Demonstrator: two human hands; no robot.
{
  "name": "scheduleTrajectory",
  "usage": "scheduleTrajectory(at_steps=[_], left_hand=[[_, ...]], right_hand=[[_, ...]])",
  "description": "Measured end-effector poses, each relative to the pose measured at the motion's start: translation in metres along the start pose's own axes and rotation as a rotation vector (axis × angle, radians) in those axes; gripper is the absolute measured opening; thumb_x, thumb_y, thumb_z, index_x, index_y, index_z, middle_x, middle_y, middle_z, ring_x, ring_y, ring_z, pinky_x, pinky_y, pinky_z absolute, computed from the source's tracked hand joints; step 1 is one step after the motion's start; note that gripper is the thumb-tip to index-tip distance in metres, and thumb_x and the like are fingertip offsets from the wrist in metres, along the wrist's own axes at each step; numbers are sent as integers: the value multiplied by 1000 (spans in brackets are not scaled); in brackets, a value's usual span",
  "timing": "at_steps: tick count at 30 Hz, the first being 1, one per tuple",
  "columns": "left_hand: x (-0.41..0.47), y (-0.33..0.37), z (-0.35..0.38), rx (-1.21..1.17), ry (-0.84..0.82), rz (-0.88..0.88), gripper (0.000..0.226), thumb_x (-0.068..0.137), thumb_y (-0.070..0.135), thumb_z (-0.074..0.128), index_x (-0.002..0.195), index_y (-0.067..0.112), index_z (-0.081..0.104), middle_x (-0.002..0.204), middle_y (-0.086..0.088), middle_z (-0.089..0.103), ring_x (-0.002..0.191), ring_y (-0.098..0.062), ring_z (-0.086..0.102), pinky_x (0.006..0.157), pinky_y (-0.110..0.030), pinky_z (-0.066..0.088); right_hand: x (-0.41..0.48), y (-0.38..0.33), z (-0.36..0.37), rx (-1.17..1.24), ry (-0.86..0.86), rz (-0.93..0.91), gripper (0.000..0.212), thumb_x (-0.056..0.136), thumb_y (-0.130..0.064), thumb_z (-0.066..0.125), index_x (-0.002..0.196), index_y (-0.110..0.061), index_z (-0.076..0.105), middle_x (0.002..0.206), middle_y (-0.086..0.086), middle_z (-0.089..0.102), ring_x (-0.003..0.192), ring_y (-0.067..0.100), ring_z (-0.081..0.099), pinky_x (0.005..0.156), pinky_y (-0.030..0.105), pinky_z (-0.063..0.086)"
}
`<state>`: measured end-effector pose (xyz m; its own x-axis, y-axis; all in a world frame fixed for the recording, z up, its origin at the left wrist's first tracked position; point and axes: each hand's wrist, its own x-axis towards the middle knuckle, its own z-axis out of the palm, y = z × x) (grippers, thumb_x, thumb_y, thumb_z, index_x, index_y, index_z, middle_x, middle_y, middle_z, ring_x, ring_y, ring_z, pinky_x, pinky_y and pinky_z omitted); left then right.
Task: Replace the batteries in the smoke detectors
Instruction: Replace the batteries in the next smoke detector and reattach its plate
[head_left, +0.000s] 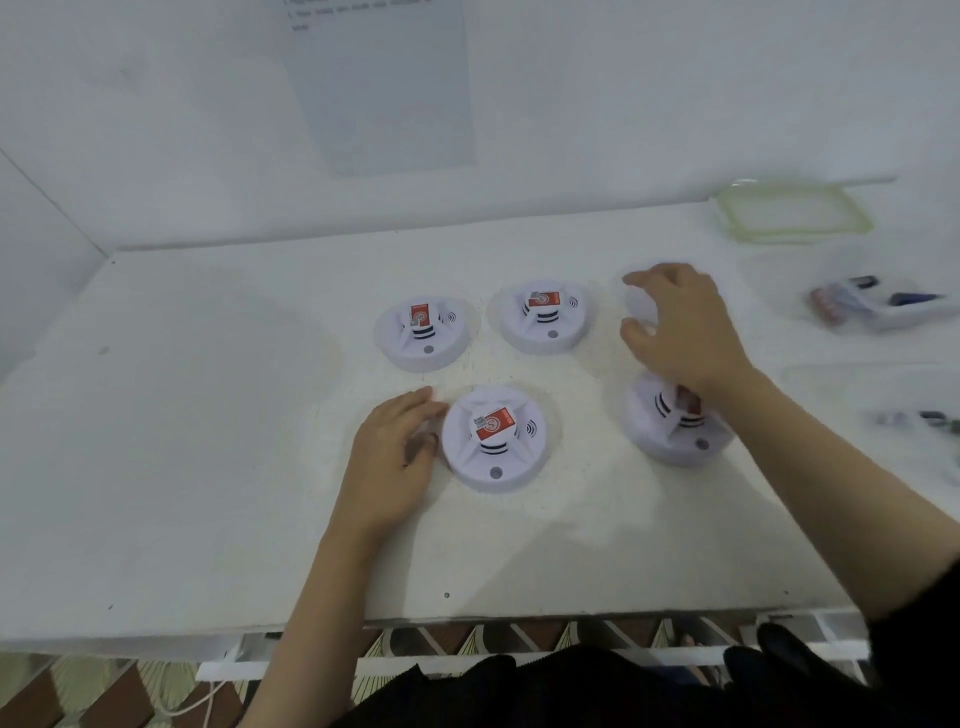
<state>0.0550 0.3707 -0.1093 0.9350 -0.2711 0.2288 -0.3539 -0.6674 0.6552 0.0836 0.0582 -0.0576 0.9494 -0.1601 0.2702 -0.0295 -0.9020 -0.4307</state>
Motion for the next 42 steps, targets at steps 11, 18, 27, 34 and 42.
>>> scheduleTrajectory(at_steps=[11, 18, 27, 34, 42], left_hand=[[-3, 11, -4, -38, -24, -86, 43, 79, 20, 49, 117, 18, 68, 127, 17, 50, 121, -1, 41, 98, 3, 17], [1, 15, -7, -86, -18, -113, 38, 80, 19, 50, 115, 23, 66, 125, 16, 52, 120, -4, 43, 102, -9, 26], [29, 80, -11, -229, 93, 43, 38, 92, 8, 59, 114, 39, 57, 118, 32, 54, 113, 19, 44, 93, 2, 29], [47, 134, 16, -370, -172, 134, 82, 72, 52, 75, 141, 42, 32, 139, 21, 48, 127, 8, 42, 98, -6, 34], [54, 161, 40, -511, -168, 168, 109, 51, 34, 94, 141, 37, 31, 128, 25, 51, 120, 6, 48, 94, -7, 40]], right_hand=[[40, 33, -3, -204, -182, 272, 84, 75, -50, 69, 144, -33, 27, 129, 17, 53, 119, 37, 46, 97, 40, 31], [26, 23, -26, 737, -62, 478, 54, 77, -32, 73, 127, -32, 52, 131, -2, 50, 112, 18, 49, 88, 31, 42], [-20, -3, -56, 1891, -353, 359, 63, 61, -28, 70, 122, -27, 51, 133, 12, 56, 117, 36, 57, 95, 59, 42], [-50, -14, -53, 1998, -426, 273, 80, 63, -43, 82, 134, -30, 47, 141, 16, 48, 124, 47, 46, 90, 61, 47], [-68, -13, -67, 1730, -341, 309, 54, 83, -51, 51, 135, -37, 45, 132, 3, 59, 112, 30, 62, 71, 43, 56]])
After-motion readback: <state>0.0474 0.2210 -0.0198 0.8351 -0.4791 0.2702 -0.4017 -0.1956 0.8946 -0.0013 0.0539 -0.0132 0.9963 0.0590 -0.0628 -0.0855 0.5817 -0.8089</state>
